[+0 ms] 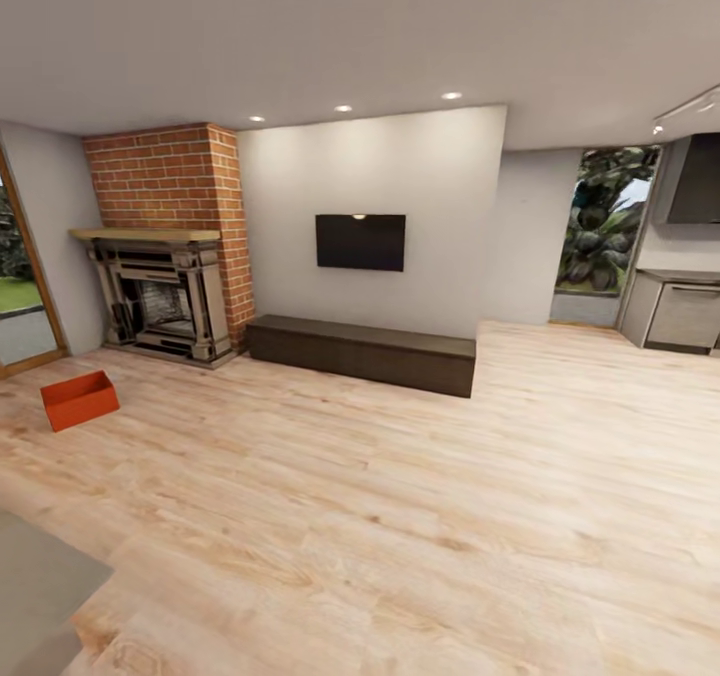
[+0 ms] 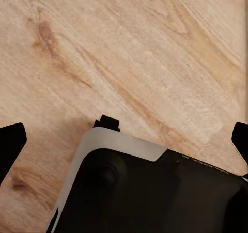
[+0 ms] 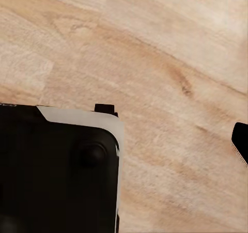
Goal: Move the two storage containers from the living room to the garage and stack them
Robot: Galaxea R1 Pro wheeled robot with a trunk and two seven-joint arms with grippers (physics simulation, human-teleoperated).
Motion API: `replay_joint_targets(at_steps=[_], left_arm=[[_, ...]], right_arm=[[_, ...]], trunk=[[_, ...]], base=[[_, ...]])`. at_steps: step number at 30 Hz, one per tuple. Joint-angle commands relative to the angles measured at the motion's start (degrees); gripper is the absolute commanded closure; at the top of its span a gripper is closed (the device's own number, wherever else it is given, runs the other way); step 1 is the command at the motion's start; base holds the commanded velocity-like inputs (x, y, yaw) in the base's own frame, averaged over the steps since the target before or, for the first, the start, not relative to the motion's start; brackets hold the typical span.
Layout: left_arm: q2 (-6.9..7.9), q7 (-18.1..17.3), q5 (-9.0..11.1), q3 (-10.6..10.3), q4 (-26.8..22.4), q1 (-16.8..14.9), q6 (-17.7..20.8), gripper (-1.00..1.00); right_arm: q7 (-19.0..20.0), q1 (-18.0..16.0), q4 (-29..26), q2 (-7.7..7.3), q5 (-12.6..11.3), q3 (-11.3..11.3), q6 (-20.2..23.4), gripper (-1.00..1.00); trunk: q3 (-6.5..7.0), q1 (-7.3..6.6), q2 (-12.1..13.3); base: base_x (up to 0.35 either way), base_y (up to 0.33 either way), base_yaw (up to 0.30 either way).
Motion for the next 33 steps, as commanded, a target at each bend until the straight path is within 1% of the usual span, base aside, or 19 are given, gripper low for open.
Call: replay_joint_targets(at_steps=[1, 12, 22, 33], left_arm=[[0.00, -0.13, 0.05, 0.44, 0.08, -0.04, -0.17, -1.00], [0.00, -0.13, 0.05, 0.44, 0.10, -0.06, -0.24, -1.00], [0.00, -0.13, 0.05, 0.44, 0.10, -0.03, -0.25, -1.00], [0.00, -0.13, 0.05, 0.44, 0.10, -0.04, -0.25, -1.00]], right_arm=[[-0.02, -0.07, 0.16, 0.03, -0.43, 0.50, -0.27, -1.00], [-0.08, -0.07, 0.16, 0.03, -0.34, 0.38, -0.49, -1.00], [-0.11, -0.07, 0.16, 0.03, -0.96, -0.01, -0.49, -1.00], [-0.11, -0.07, 0.16, 0.04, -0.65, 0.01, -0.47, -1.00]], trunk=[[-0.09, 0.05, -0.07], [-0.09, 0.05, -0.07], [-0.09, 0.05, -0.07], [-0.09, 0.05, -0.07]], base=[[0.326, 0.000, 0.000], [0.326, 0.000, 0.000], [0.326, 0.000, 0.000], [0.326, 0.000, 0.000]])
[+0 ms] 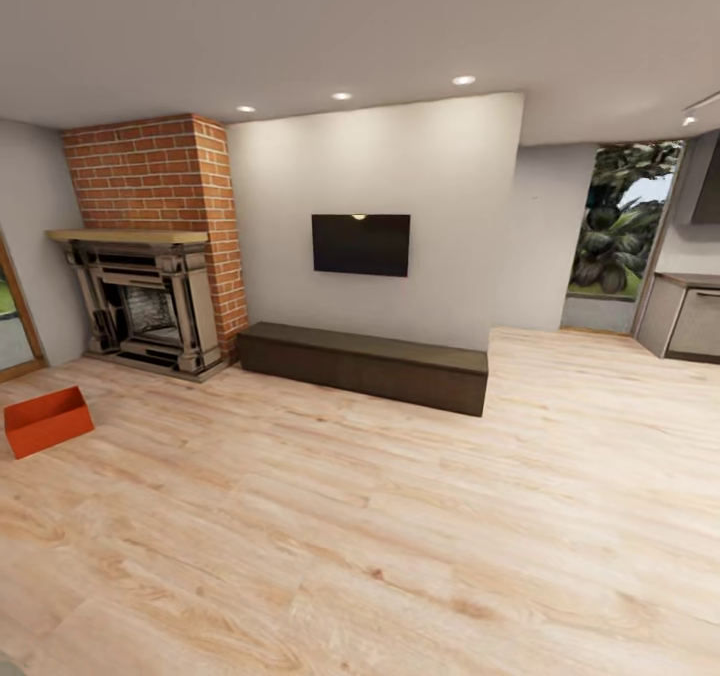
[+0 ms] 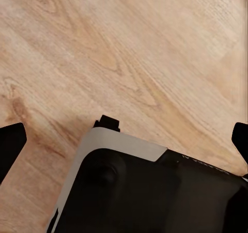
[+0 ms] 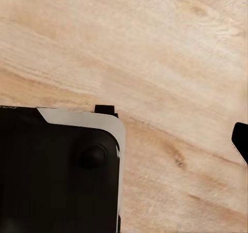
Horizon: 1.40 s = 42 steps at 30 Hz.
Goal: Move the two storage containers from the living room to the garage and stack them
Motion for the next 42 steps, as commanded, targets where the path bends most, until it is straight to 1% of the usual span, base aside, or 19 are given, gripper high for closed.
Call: replay_joint_targets(at_steps=[1, 8, 12, 42], left_arm=[[0.00, -0.13, 0.05, 0.44, 0.07, -0.06, -0.17, -1.00], [0.00, -0.13, 0.05, 0.44, 0.07, -0.07, -0.17, -1.00], [0.00, -0.13, 0.05, 0.44, 0.07, -0.06, -0.17, -1.00], [0.00, -0.13, 0.05, 0.44, 0.06, -0.06, -0.17, -1.00]], right_arm=[[-0.02, -0.07, 0.16, 0.03, -0.40, 0.50, -0.28, -1.00], [-0.02, -0.07, 0.16, 0.03, -0.48, 0.52, -0.28, -1.00], [-0.02, -0.07, 0.16, 0.03, -0.57, 0.52, -0.17, -1.00], [-0.02, -0.07, 0.16, 0.03, -0.48, 0.61, -0.11, -1.00]], trunk=[[-0.09, 0.05, -0.07], [-0.09, 0.05, -0.07], [-0.09, 0.05, -0.07], [-0.09, 0.05, -0.07]], base=[[0.326, 0.000, 0.000], [0.326, 0.000, 0.013], [0.326, 0.000, 0.163], [0.326, 0.000, 0.264]])
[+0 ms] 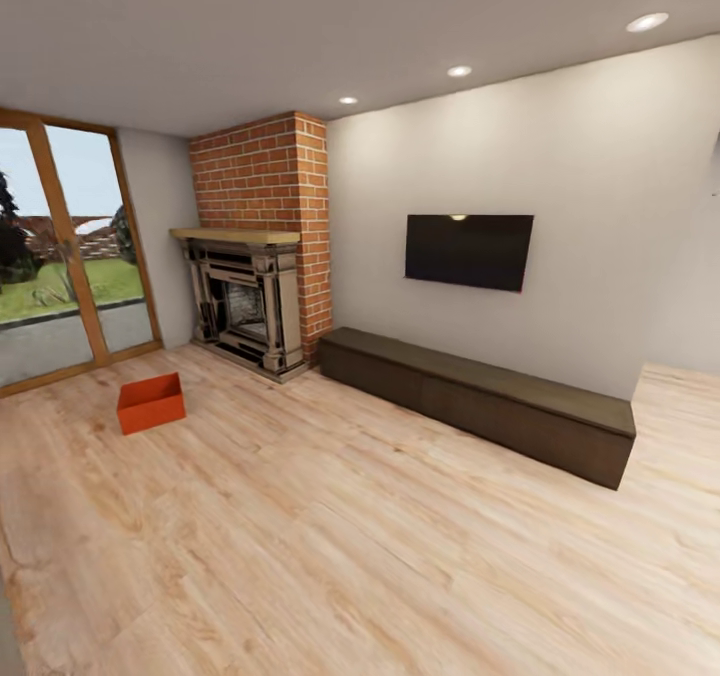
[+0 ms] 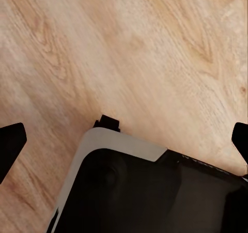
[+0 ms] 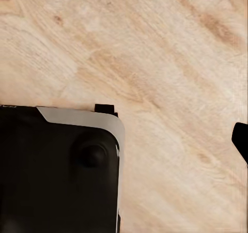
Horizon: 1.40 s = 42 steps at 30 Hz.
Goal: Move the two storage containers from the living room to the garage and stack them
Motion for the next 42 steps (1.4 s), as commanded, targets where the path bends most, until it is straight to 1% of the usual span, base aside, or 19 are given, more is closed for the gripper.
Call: replay_joint_targets(at_steps=[1, 42], left_arm=[[0.00, -0.13, 0.04, 0.44, 0.09, -0.05, -0.17, -1.00], [0.00, -0.13, 0.04, 0.44, 0.09, -0.04, -0.17, -1.00]], right_arm=[[-0.03, -0.06, 0.15, 0.03, -0.46, 0.48, -0.29, -1.00], [-0.03, -0.06, 0.15, 0.03, -0.52, 0.48, -0.29, -1.00]], trunk=[[-0.09, 0.05, -0.07], [-0.09, 0.05, -0.07]], base=[[0.326, 0.000, 0.268], [0.326, 0.000, 0.268]])
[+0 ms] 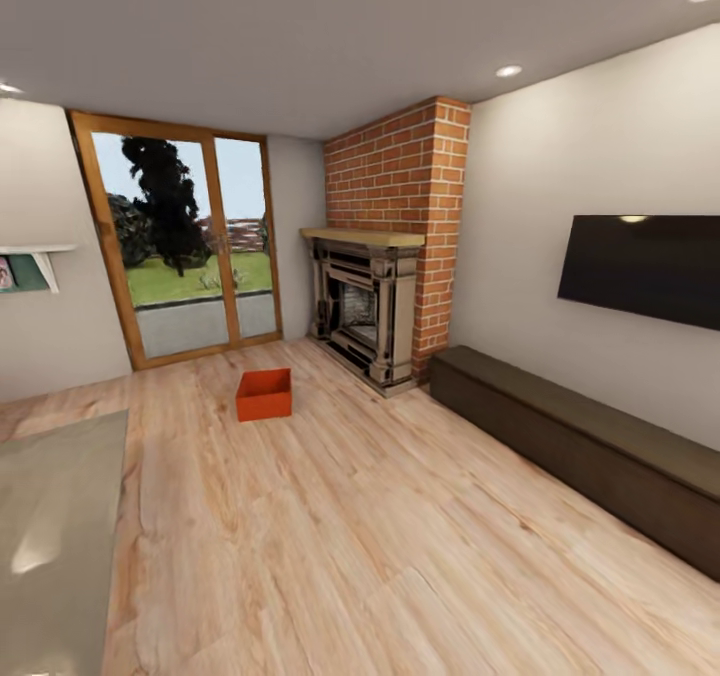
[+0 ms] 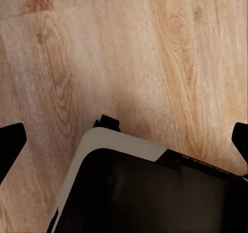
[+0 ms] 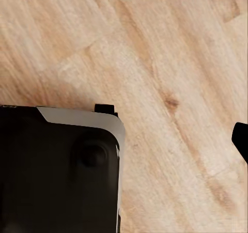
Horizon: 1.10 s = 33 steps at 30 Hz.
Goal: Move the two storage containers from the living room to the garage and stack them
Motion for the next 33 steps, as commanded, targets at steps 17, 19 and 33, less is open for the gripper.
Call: replay_joint_targets(at_steps=[17, 19, 33], left_arm=[[0.00, -0.13, 0.05, 0.44, 0.08, -0.08, -0.12, -1.00], [0.00, -0.13, 0.05, 0.44, 0.07, -0.09, -0.13, -1.00], [0.00, -0.13, 0.05, 0.44, 0.08, -0.09, -0.17, -1.00]], right_arm=[[-0.03, -0.06, 0.15, 0.03, -0.46, 0.45, -0.29, -1.00], [-0.03, -0.06, 0.15, 0.03, -0.48, 0.46, -0.29, -1.00], [-0.03, -0.06, 0.15, 0.03, -0.45, 0.48, -0.29, -1.00]], trunk=[[-0.09, 0.04, -0.06], [-0.09, 0.04, -0.06], [-0.09, 0.04, -0.06]], base=[[0.326, 0.000, 0.268], [0.326, 0.000, 0.268], [0.326, 0.000, 0.255]])
